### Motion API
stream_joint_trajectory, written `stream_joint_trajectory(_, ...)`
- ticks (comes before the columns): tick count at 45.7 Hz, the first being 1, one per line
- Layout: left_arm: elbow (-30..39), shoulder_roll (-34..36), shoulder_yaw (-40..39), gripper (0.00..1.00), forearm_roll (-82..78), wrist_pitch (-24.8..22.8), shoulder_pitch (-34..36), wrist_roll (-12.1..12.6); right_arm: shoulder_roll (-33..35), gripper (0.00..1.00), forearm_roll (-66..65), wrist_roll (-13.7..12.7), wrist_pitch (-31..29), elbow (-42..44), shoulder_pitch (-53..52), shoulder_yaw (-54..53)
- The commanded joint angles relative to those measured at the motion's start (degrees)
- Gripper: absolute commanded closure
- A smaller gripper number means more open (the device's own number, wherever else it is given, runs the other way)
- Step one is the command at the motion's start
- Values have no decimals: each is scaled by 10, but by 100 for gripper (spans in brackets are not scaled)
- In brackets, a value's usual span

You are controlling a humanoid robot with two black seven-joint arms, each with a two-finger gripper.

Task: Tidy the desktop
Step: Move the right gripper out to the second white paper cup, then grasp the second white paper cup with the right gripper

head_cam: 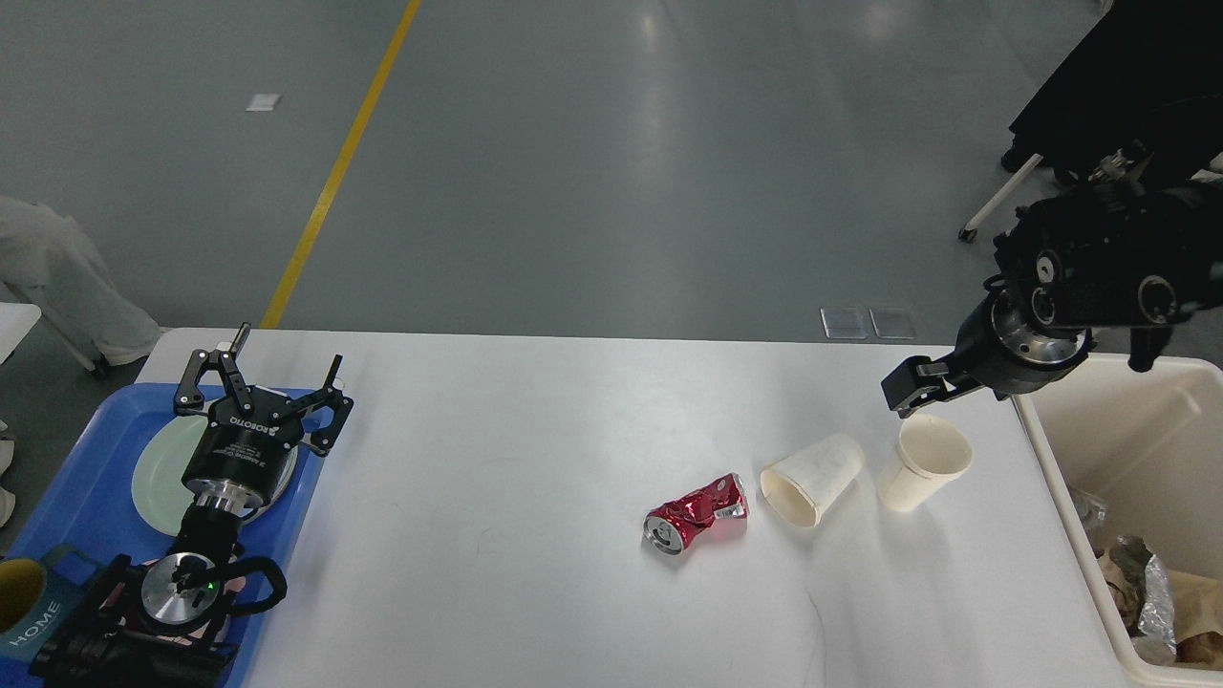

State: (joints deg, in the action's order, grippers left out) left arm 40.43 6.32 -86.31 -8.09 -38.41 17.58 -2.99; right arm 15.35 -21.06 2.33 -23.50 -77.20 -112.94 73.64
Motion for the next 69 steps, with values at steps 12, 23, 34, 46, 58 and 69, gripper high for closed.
stream_joint_trajectory(12, 0, 0, 0, 3, 0, 0, 0, 0, -58, 0, 10, -7, 29, 211, 232, -46)
stream_joint_trajectory(23, 0, 0, 0, 3, 0, -1, 0, 0, -72, 0, 15, -13, 39, 278, 299, -47)
stream_joint_trajectory(34, 0, 0, 0, 3, 0, 0, 0, 0, -75, 0, 15, -39, 63, 304, 335, -54)
stream_joint_trajectory(46, 0, 0, 0, 3, 0, 0, 0, 0, -81, 21, 12, -44, 68, 306, 353, -54)
stream_joint_trajectory(58, 0, 0, 0, 3, 0, 0, 0, 0, -81, 85, 8, -62, 66, 302, 358, -54)
stream_joint_trajectory(69, 0, 0, 0, 3, 0, -1, 0, 0, -85, 100, 7, -64, 66, 297, 356, -55)
